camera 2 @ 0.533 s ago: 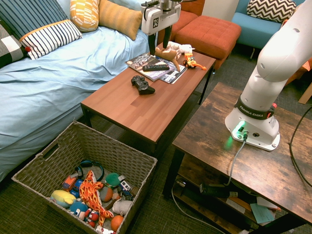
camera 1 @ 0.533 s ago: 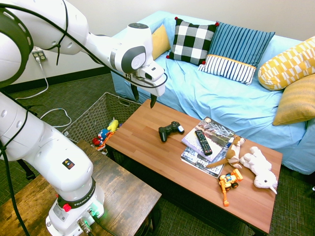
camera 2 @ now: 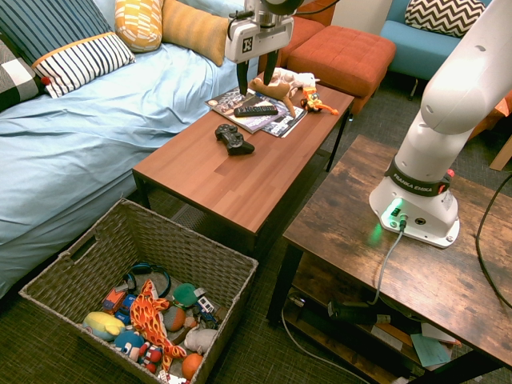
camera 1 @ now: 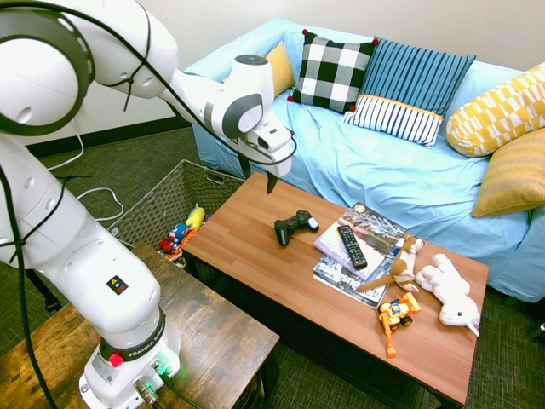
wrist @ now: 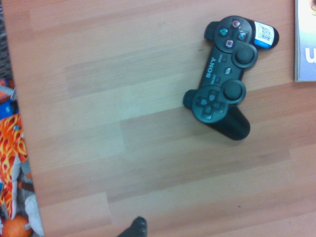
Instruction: Put the gamepad in the basket
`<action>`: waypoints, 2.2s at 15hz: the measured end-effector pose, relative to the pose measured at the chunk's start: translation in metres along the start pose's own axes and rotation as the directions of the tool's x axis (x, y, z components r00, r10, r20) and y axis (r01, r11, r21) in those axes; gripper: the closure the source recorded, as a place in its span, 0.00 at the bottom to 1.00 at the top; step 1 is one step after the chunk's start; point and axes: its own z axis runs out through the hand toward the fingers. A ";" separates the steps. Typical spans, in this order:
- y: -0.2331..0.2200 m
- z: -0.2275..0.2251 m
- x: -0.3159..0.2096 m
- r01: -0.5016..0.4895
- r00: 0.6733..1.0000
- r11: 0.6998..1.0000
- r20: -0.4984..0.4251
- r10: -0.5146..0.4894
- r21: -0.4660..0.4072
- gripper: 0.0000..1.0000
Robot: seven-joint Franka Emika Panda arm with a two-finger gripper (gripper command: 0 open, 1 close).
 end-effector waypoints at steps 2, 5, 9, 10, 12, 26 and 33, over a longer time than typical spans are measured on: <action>-0.011 0.025 0.017 -0.074 0.997 0.997 0.013 0.074 -0.010 0.00; -0.029 0.060 0.042 -0.147 0.988 0.988 0.035 0.149 -0.044 0.00; -0.062 0.122 0.063 -0.166 0.983 0.981 0.062 0.173 -0.103 0.00; -0.063 0.121 0.064 -0.171 0.982 0.980 0.061 0.177 -0.102 0.00; -0.064 0.124 0.066 -0.185 0.980 0.977 0.055 0.192 -0.107 0.00; -0.078 0.216 0.110 -0.336 0.935 0.928 0.062 0.350 -0.164 0.00; -0.087 0.245 0.119 -0.345 0.930 0.920 0.068 0.362 -0.187 1.00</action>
